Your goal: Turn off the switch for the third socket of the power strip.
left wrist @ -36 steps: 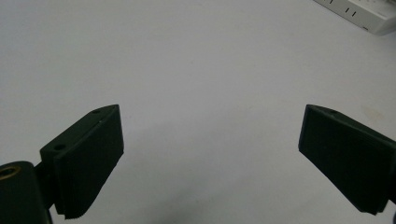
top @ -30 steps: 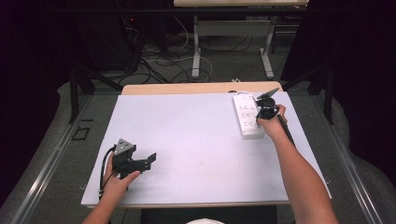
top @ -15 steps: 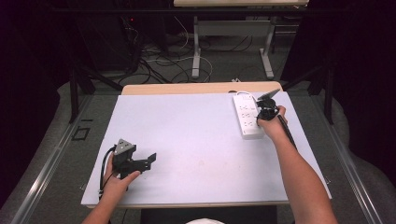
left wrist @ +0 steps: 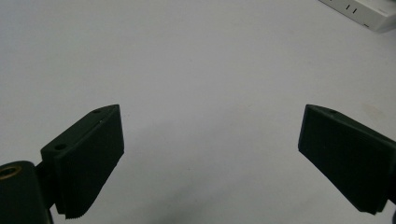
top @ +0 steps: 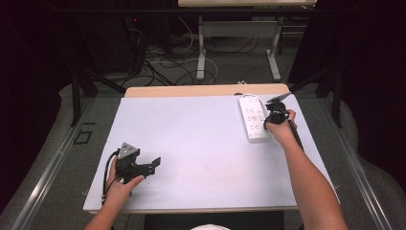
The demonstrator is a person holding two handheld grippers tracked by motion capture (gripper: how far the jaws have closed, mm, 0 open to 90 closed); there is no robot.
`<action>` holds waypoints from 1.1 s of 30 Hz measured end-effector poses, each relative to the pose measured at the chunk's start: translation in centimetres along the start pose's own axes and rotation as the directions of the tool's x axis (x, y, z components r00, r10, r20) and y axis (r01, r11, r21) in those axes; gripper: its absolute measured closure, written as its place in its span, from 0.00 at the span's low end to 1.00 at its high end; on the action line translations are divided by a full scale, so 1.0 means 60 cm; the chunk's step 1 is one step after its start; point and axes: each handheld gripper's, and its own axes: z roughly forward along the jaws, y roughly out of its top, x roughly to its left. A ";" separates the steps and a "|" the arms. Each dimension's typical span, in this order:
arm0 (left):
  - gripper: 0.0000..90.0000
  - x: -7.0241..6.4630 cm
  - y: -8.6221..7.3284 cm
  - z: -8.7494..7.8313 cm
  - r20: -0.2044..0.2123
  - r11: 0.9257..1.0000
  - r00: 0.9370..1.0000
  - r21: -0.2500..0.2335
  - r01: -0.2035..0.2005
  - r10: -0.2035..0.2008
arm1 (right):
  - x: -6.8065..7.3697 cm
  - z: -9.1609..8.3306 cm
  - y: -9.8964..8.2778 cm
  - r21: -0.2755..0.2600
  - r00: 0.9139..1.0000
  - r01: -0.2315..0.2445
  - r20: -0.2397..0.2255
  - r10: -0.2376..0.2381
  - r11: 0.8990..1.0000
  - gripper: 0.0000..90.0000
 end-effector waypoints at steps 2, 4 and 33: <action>0.08 0.000 0.000 0.000 0.000 1.000 1.000 0.000 0.000 0.000 | 0.000 0.000 0.000 -0.004 1.000 0.008 -0.002 -0.008 1.000 0.95; 0.08 0.000 0.000 0.000 0.000 1.000 1.000 0.001 0.000 0.000 | 0.001 0.000 0.000 -0.003 1.000 0.007 -0.005 -0.007 1.000 0.93; 0.08 -0.001 -0.001 0.003 -0.005 1.000 1.000 0.002 -0.003 0.003 | -0.005 -0.010 -0.002 -0.020 0.998 -0.050 -0.030 0.049 0.999 0.22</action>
